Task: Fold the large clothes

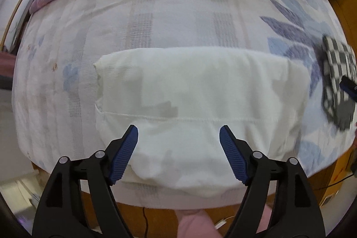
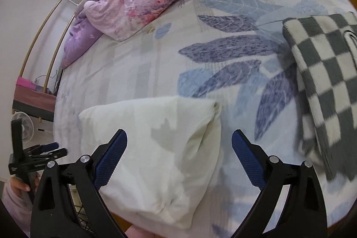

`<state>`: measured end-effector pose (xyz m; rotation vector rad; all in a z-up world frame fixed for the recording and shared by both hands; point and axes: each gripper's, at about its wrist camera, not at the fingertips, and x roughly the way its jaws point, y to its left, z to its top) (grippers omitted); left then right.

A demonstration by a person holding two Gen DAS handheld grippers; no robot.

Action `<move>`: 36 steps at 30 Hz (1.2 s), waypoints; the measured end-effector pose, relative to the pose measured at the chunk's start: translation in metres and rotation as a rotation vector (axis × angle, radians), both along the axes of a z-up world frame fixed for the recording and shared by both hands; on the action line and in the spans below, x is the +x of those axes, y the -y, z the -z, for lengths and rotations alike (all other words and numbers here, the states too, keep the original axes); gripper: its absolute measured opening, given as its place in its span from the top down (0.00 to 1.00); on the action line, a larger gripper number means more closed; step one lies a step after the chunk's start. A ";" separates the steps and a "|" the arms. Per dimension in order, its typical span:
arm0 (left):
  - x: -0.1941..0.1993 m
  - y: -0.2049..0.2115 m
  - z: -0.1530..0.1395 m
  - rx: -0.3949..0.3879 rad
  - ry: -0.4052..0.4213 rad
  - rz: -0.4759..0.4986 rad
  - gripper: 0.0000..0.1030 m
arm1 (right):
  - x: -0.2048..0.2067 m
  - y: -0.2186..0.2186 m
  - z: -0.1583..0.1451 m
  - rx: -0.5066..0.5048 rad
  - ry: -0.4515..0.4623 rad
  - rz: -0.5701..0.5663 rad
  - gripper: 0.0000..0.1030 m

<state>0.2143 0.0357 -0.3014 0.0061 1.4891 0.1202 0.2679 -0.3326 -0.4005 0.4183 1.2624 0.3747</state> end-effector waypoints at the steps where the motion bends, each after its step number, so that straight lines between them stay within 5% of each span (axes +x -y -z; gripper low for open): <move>1: 0.003 -0.005 0.000 -0.014 0.000 -0.018 0.25 | 0.007 0.000 0.009 0.007 -0.011 -0.006 0.11; 4: 0.011 -0.024 -0.003 -0.113 0.051 -0.102 0.23 | 0.028 -0.001 0.042 0.028 -0.095 -0.003 0.11; 10: 0.017 -0.033 -0.018 -0.004 0.228 -0.090 0.14 | 0.054 -0.006 0.115 0.127 -0.253 -0.002 0.11; 16: 0.029 -0.023 -0.001 -0.002 0.251 -0.083 0.14 | 0.047 0.004 0.147 0.249 -0.273 0.110 0.06; 19: 0.038 -0.021 0.012 -0.088 0.237 -0.121 0.14 | 0.015 -0.018 0.159 0.382 -0.417 -0.015 0.06; 21: 0.045 -0.018 0.024 -0.153 0.233 -0.133 0.14 | -0.015 -0.039 0.170 0.350 -0.485 -0.098 0.06; 23: 0.055 -0.014 0.041 -0.170 0.177 -0.123 0.14 | -0.043 -0.051 0.154 0.245 -0.325 -0.121 0.06; 27: 0.076 -0.010 0.071 -0.169 0.069 -0.107 0.15 | -0.058 -0.067 0.145 0.073 -0.364 -0.006 0.08; 29: 0.085 -0.007 0.077 -0.187 0.065 -0.097 0.23 | -0.056 -0.073 0.142 -0.030 -0.388 0.020 0.17; 32: 0.109 0.003 0.092 -0.218 -0.006 -0.038 0.51 | -0.055 -0.060 0.141 -0.049 -0.430 0.105 0.29; 34: 0.126 0.012 0.101 -0.191 -0.042 0.010 0.74 | -0.058 -0.046 0.139 -0.016 -0.460 0.173 0.54; 36: 0.139 0.020 0.110 -0.168 -0.083 0.043 0.80 | -0.062 -0.033 0.140 0.058 -0.496 0.224 0.65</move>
